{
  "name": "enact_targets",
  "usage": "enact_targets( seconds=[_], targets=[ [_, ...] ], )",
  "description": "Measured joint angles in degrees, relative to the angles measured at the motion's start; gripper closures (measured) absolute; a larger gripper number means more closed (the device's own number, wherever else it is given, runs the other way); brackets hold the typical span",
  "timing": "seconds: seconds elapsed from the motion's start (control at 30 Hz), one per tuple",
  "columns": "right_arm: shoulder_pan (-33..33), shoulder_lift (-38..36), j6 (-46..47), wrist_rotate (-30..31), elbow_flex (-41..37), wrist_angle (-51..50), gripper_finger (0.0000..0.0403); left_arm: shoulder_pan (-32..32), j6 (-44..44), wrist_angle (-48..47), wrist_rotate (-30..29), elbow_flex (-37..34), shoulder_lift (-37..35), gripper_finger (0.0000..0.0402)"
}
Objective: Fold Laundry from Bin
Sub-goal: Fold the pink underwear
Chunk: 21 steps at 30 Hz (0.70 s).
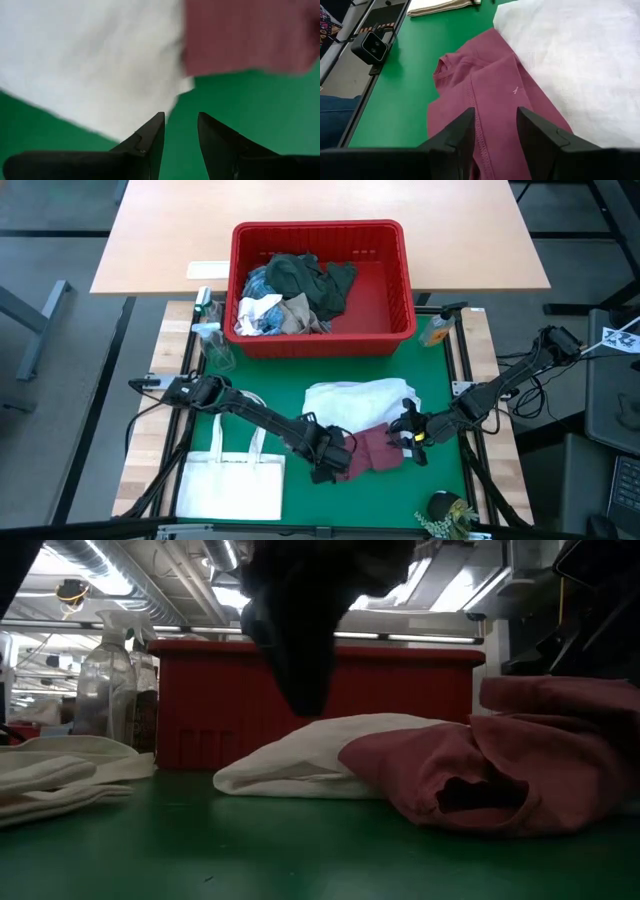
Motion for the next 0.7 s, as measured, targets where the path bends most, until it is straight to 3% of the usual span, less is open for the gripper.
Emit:
enact_targets(
  seconds=[0.1, 0.27, 0.53, 0.7],
  targets=[
    [0.0, 0.0, 0.0, 0.0, 0.0, 0.0, 0.0258, 0.52, 7.65, -2.83, 1.71, 0.0, 0.0, 0.0289],
    [0.0, 0.02, 0.0, 0.0, 0.0, -0.06, 0.0258, 0.92, 17.87, 1.55, 9.29, -3.2, 0.0, 0.0289],
    [0.0, 0.03, 0.0, 0.0, 0.0, -0.07, 0.0258, 3.26, 21.12, 11.12, 18.44, -8.83, 0.04, 0.0289],
    [0.0, 0.04, 0.0, 0.0, 0.0, -0.07, 0.0258, 3.7, 23.69, 11.82, 18.84, -8.92, -0.05, 0.0289]
  ],
)
